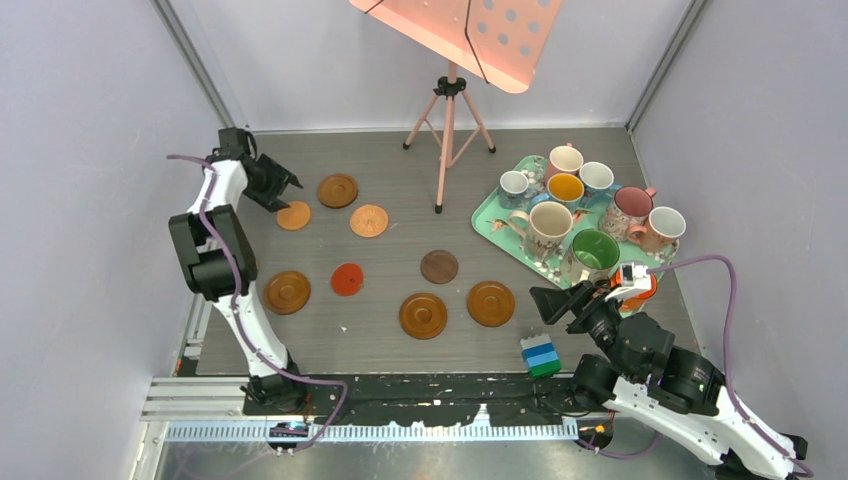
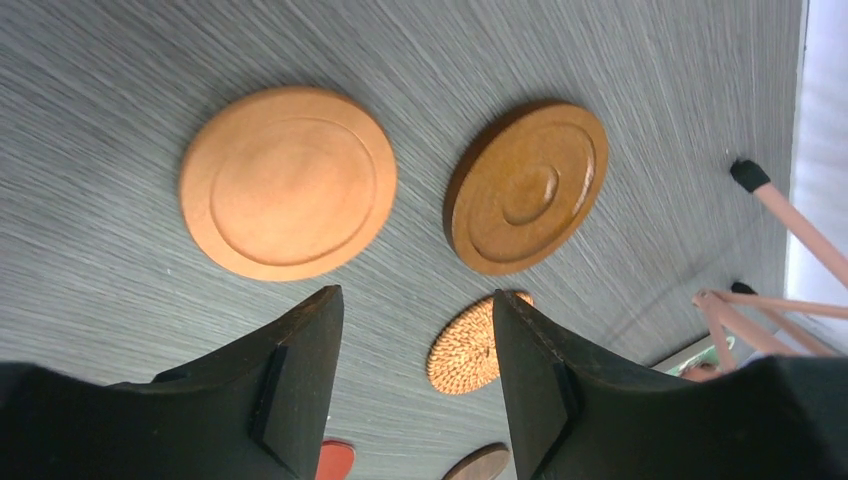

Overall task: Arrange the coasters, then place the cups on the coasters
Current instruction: Move the coaster to the center of the board.

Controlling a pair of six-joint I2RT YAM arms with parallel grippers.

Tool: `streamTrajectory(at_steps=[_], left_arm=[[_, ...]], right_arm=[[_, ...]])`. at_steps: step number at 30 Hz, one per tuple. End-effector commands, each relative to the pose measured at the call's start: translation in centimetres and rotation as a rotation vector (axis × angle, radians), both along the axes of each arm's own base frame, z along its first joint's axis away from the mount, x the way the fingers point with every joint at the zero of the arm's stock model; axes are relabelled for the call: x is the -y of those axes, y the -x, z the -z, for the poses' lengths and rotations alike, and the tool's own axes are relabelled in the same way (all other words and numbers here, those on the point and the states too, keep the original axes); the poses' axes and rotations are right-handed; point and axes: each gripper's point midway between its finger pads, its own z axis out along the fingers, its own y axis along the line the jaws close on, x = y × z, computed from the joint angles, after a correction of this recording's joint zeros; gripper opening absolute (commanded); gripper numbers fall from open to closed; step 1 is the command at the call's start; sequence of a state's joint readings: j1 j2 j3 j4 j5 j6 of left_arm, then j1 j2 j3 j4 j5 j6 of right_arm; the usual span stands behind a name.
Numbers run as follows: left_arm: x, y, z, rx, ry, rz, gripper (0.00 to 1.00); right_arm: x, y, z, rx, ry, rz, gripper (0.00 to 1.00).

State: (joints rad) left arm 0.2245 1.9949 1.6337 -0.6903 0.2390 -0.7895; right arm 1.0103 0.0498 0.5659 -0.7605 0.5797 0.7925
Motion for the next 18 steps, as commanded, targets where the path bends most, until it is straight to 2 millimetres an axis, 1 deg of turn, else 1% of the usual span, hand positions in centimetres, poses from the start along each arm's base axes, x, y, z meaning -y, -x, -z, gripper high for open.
streamTrajectory(at_steps=[1,11,18], left_arm=[[-0.6,-0.7,1.3,-0.006,0.05,-0.025,0.58],[0.4,0.1,4.7,-0.059,0.123,-0.053,0.59],[0.2,0.9,6.2,-0.091,0.116,-0.071,0.59]], right_arm=[[0.8,-0.1,-1.8,0.032,-0.043,0.032,0.92],[0.2,-0.4,-1.9,0.028,-0.026,0.024,0.92],[0.4,-0.6,-1.6,0.031,-0.016,0.037,0.92]])
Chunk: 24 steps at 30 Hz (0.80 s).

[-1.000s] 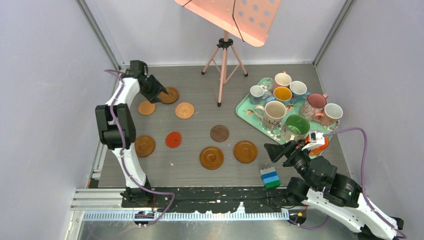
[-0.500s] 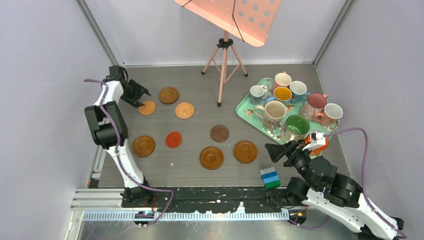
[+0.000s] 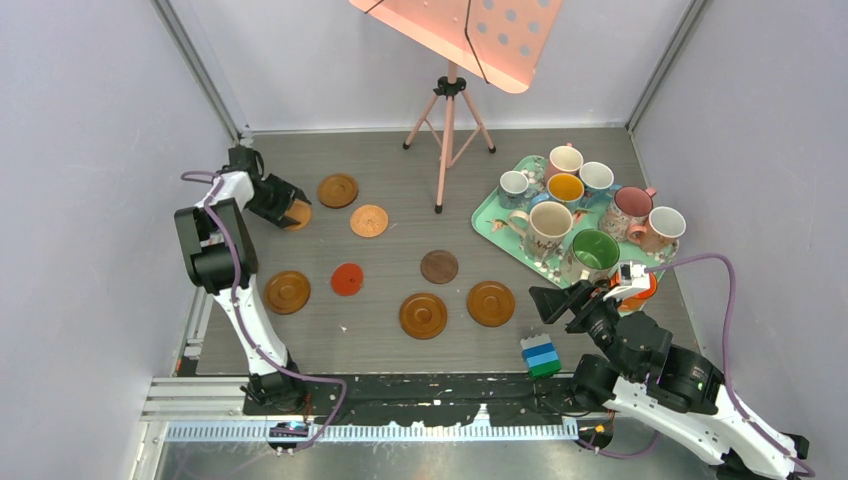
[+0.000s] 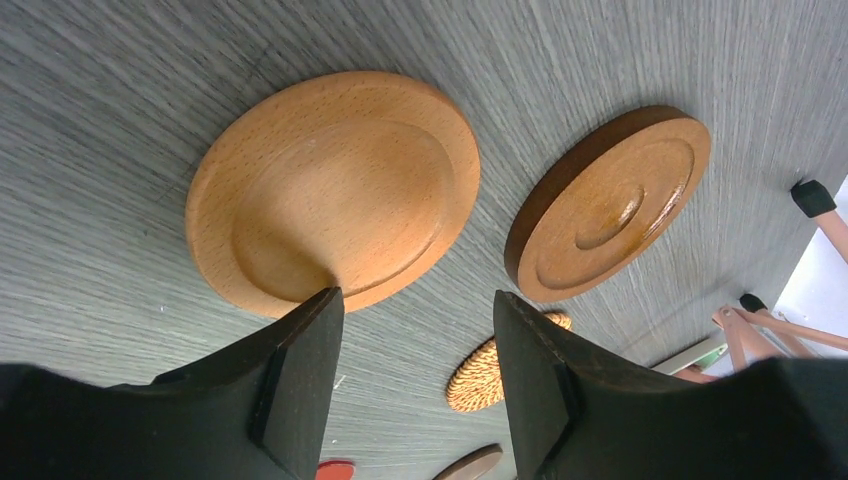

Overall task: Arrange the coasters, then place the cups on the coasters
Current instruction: Move the coaster to the center of the board.

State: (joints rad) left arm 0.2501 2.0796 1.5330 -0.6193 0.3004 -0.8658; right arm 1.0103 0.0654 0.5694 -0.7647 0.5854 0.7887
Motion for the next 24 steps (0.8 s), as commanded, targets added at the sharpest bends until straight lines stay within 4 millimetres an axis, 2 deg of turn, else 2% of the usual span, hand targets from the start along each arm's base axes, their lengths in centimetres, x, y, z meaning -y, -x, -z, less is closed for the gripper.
streamTrajectory(at_steps=[1,4,14,18,24], left_arm=[[-0.1,-0.4,0.5,0.015,-0.001,-0.007,0.59],[0.0,-0.3,0.8,0.009,0.0,-0.006,0.54],[0.2,0.6,-0.1,0.001,-0.029,-0.007,0.59],[1.0,0.7,-0.3,0.015,0.001,-0.002,0.52],[2.4,1.3,0.5,-0.002,0.03,0.008,0.46]], right_arm=[[0.4,-0.5,-1.9,0.038,-0.036,0.033,0.92],[0.3,-0.5,-1.7,0.036,-0.032,0.034,0.92],[0.2,-0.5,-1.5,0.034,-0.038,0.034,0.92],[0.1,-0.5,-1.4,0.031,-0.04,0.029,0.92],[-0.1,-0.5,-1.3,0.031,-0.045,0.024,0.92]])
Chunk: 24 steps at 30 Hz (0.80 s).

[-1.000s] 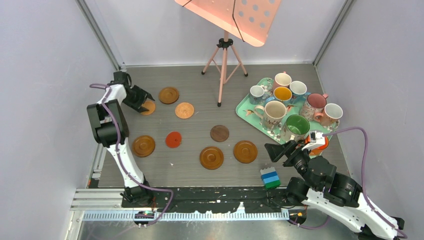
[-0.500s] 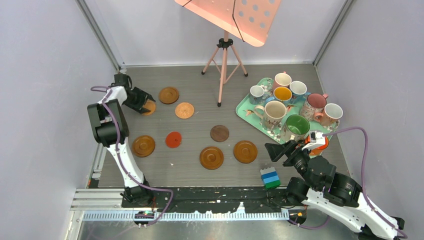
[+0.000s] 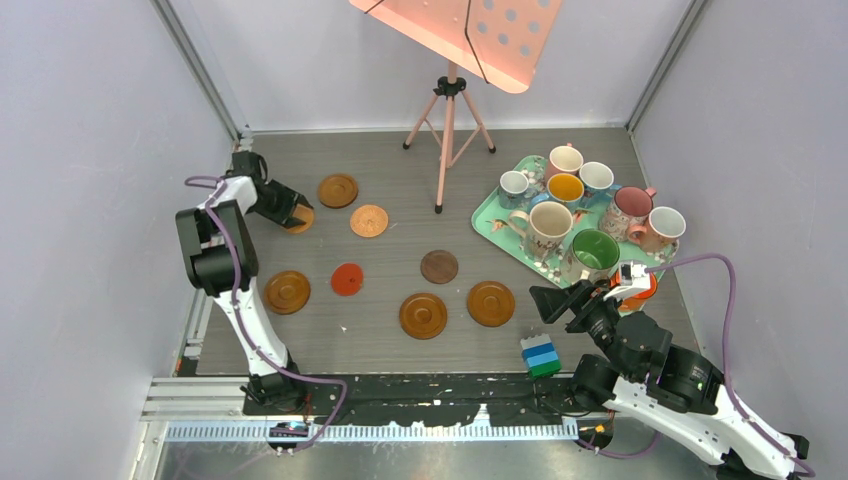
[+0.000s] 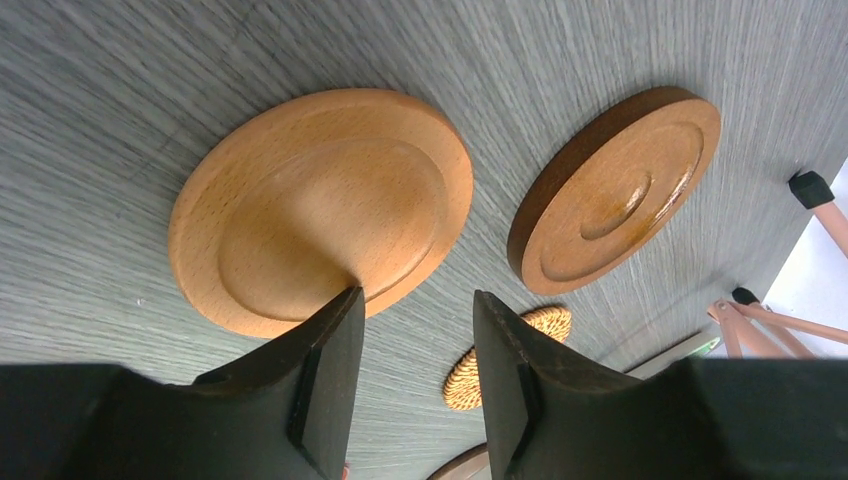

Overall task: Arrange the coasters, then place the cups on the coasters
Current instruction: Move the coaster to the center of the board.

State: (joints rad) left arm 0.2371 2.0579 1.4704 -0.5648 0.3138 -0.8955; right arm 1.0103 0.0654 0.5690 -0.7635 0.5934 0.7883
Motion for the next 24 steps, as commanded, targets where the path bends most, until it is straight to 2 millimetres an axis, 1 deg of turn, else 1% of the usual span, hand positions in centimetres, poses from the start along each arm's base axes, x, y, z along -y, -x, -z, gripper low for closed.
streamTrajectory(at_steps=[1,11,15,18,21,24], left_arm=[[1.4,1.1,0.1,-0.01,0.001,0.015,0.46],[2.6,1.6,-1.2,-0.005,-0.029,0.056,0.44],[3.0,1.4,-1.6,-0.003,-0.032,0.075,0.44],[3.6,1.1,-2.3,0.021,-0.028,0.107,0.44],[3.3,1.3,-3.2,0.043,-0.06,0.119,0.44],[1.9,2.0,-3.8,0.042,-0.112,0.1,0.45]], right_arm=[[-0.2,-0.4,-1.3,0.029,-0.048,0.015,0.92],[0.2,-0.1,-1.3,0.034,-0.068,0.019,0.92],[0.1,-0.1,-1.2,0.031,-0.071,0.014,0.92],[0.2,0.0,-1.2,0.029,-0.075,0.011,0.92],[0.2,0.1,-1.3,0.03,-0.08,0.011,0.92],[0.3,0.2,-1.6,0.034,-0.09,0.007,0.91]])
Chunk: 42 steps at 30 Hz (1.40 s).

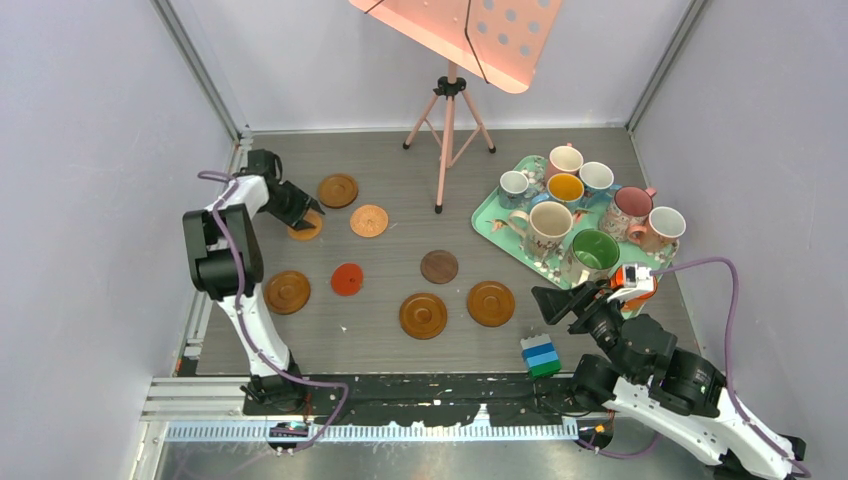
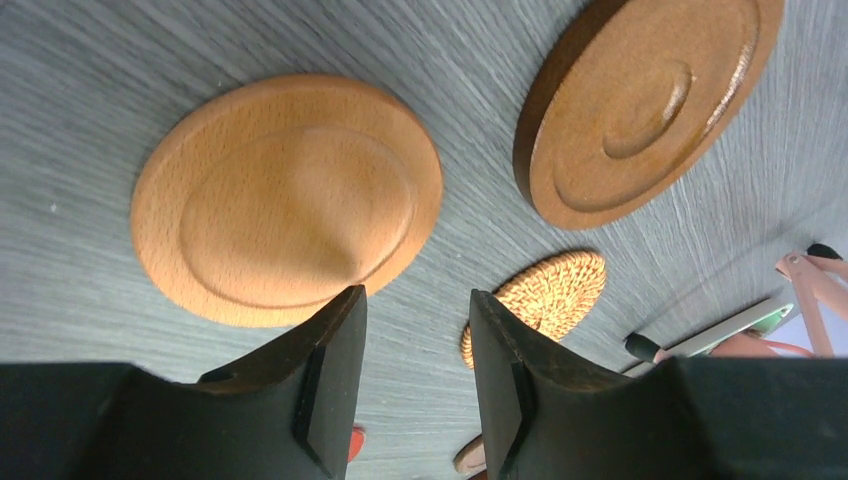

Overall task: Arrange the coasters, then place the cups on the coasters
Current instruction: Move the coaster to the center of the board.

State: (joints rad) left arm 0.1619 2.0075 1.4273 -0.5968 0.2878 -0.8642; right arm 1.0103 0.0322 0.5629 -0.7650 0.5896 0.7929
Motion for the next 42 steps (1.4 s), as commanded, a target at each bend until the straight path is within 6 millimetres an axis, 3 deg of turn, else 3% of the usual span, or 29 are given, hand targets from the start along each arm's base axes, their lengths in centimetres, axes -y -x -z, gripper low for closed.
streamTrajectory(at_steps=[1,7,12,25,34,42], left_arm=[[-1.8,0.5,-3.7,0.073,-0.088,-0.002,0.45],[-3.7,2.2,-4.3,0.12,-0.123,-0.072,0.47],[-4.5,3.3,-2.7,0.083,-0.095,-0.118,0.46],[-6.1,2.5,-0.1,0.034,-0.062,-0.183,0.4],[-5.0,2.1,1.0,0.033,0.0,-0.183,0.31],[-2.7,2.2,1.4,0.011,0.037,-0.129,0.26]], right_arm=[[0.2,0.1,-1.5,0.024,-0.064,0.008,0.91],[0.4,0.3,-1.1,0.013,-0.061,0.006,0.91],[0.9,0.5,-1.6,0.031,-0.088,0.009,0.91],[2.1,0.8,-2.0,0.037,-0.082,0.035,0.91],[2.1,0.5,-1.8,0.034,-0.075,0.051,0.91],[1.8,0.2,-1.5,0.028,-0.064,0.055,0.91]])
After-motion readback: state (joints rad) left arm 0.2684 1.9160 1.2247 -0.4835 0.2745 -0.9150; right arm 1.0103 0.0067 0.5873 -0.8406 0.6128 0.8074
